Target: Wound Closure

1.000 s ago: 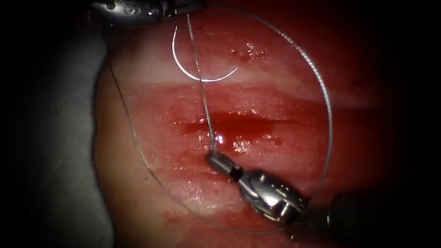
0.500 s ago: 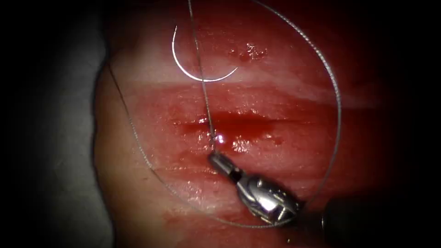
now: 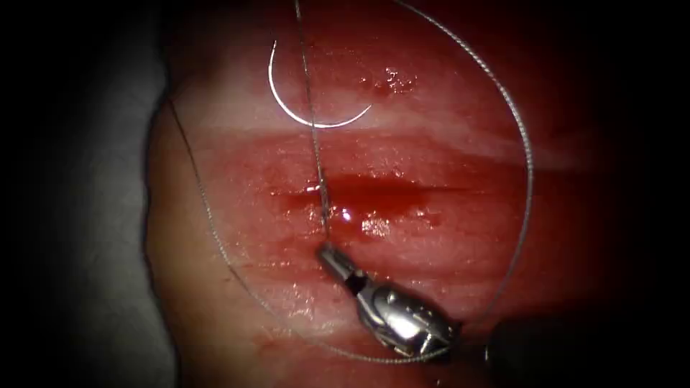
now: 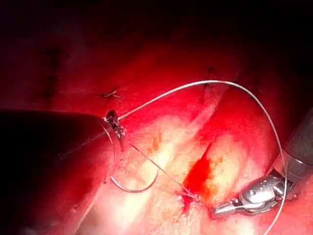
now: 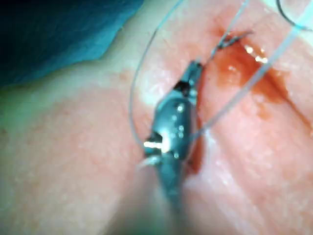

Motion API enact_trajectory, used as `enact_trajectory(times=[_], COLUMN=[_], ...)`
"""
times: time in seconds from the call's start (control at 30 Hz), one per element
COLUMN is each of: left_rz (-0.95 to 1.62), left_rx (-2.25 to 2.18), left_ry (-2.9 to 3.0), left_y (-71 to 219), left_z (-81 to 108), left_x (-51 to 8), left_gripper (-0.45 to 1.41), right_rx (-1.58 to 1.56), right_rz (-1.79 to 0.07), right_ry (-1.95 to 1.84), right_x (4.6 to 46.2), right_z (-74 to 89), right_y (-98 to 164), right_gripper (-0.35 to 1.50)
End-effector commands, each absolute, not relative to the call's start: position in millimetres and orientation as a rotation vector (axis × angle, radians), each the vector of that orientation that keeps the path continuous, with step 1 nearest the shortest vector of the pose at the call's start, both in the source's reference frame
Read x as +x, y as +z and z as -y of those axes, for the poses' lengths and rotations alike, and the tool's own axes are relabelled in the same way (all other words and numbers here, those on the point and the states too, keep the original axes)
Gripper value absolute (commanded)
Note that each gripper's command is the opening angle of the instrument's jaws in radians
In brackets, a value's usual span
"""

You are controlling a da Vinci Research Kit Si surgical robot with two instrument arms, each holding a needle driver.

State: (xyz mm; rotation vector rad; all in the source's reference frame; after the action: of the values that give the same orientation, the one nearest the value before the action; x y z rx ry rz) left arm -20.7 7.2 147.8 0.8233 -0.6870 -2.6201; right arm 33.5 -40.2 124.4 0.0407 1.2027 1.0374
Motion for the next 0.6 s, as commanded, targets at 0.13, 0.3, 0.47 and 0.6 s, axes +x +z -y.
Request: enact_trajectory(times=[0.13,0.3,0.47,0.6], left_rz=[0.691,0.706,0.739,0.761], left_rx=[0.788,0.708,0.594,0.487], left_ry=[-2.608,-2.586,-2.532,-2.464], left_y=[148.2,148.0,148.7,149.9], left_z=[-7.7,-8.9,-8.4,-6.9], left_x=[-21.6,-22.6,-24.4,-26.3], left_gripper=[-0.45,-0.45,-0.45,-0.45], right_rx=[0.041,0.038,0.050,0.056], right_rz=[-1.190,-1.186,-1.190,-1.190], right_ry=[1.045,1.045,1.035,1.031], right_x=[32.6,32.6,33.2,33.5], right_z=[41.8,42.9,44.6,46.0], right_y=[124.7,124.1,123.0,121.9], right_gripper=[-0.35,-0.35,-0.35,-0.35])
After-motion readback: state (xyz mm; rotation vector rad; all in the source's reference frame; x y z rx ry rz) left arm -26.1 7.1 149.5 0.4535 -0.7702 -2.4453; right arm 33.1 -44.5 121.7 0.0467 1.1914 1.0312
